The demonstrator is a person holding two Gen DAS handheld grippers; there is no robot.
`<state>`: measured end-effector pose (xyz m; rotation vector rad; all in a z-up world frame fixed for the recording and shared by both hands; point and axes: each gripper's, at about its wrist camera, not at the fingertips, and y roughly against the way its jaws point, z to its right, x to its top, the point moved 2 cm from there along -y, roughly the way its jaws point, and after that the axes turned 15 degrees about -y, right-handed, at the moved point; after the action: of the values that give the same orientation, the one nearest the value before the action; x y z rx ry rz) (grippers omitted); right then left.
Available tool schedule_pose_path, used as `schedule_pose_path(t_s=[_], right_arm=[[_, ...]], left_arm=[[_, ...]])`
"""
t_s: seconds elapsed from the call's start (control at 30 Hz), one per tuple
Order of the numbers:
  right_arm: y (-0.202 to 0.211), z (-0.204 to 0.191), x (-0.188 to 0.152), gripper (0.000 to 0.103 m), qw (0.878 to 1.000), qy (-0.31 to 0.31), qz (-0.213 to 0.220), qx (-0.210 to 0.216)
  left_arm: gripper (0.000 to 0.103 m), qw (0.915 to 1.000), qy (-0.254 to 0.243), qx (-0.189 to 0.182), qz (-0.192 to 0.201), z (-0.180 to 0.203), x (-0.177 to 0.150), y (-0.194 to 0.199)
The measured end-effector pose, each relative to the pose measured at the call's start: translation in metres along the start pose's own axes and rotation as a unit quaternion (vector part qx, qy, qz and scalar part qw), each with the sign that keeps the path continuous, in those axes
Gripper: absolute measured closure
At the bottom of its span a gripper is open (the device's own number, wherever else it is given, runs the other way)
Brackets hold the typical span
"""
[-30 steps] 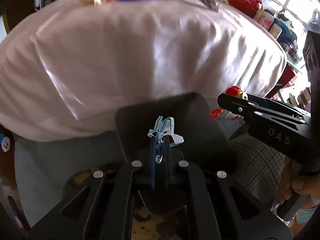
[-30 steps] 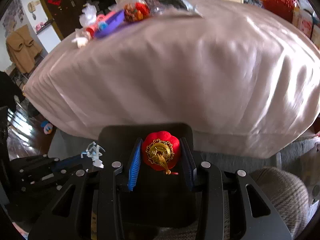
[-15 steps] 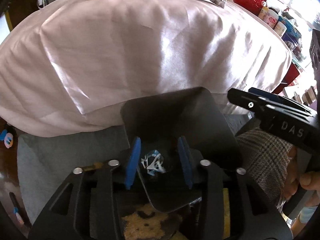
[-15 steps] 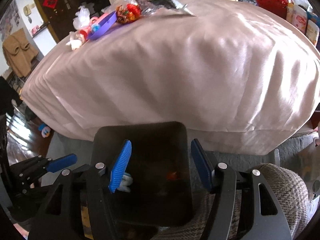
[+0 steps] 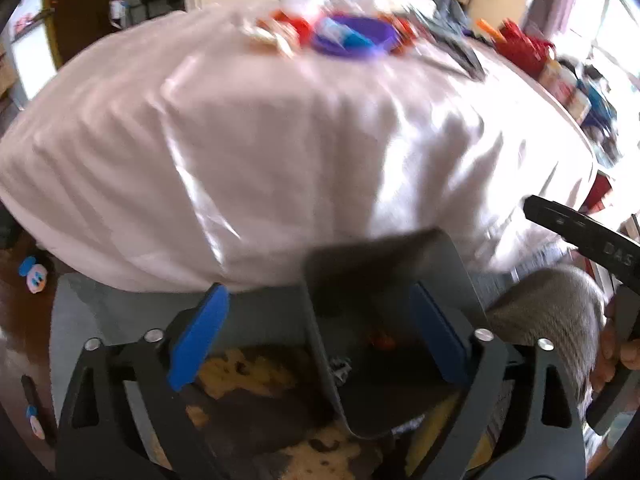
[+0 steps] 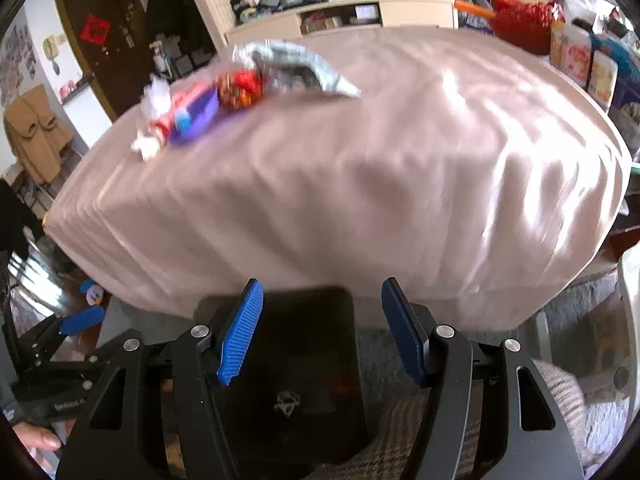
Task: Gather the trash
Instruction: 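Drop the red ornament into the black bin with the right gripper while the left drops a wrapper, then grasp the crumpled tissue with the left gripper while the right gripper grasps the silver wrapper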
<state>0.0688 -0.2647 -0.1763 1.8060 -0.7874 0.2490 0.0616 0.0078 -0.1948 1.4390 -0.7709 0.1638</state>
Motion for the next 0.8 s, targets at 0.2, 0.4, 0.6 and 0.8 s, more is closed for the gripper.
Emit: schedule_pose_path(t_s=[0.2,0.4,0.6,0.8], right_arm=[[0.015,-0.009,0.027,0.033,0.999,0.01,0.036,0.01],[0.012,-0.018,0.061,0.032,0.998,0.013,0.065,0.012],[-0.005,-0.036,0.094,0.032,0.996,0.033,0.081,0.011],[-0.029,-0.049,0.116,0.028,0.995,0.053,0.085,-0.007]], left_arm=[[0.011,0.999,0.021,0.026,0.03,-0.024,0.02,0.014],[0.011,0.9977,0.012,0.05,0.044,-0.041,0.047,0.017],[0.011,0.9965,0.013,0.06,0.057,-0.061,0.078,0.013],[0.019,0.9948,0.001,0.071,0.072,-0.074,0.114,0.005]])
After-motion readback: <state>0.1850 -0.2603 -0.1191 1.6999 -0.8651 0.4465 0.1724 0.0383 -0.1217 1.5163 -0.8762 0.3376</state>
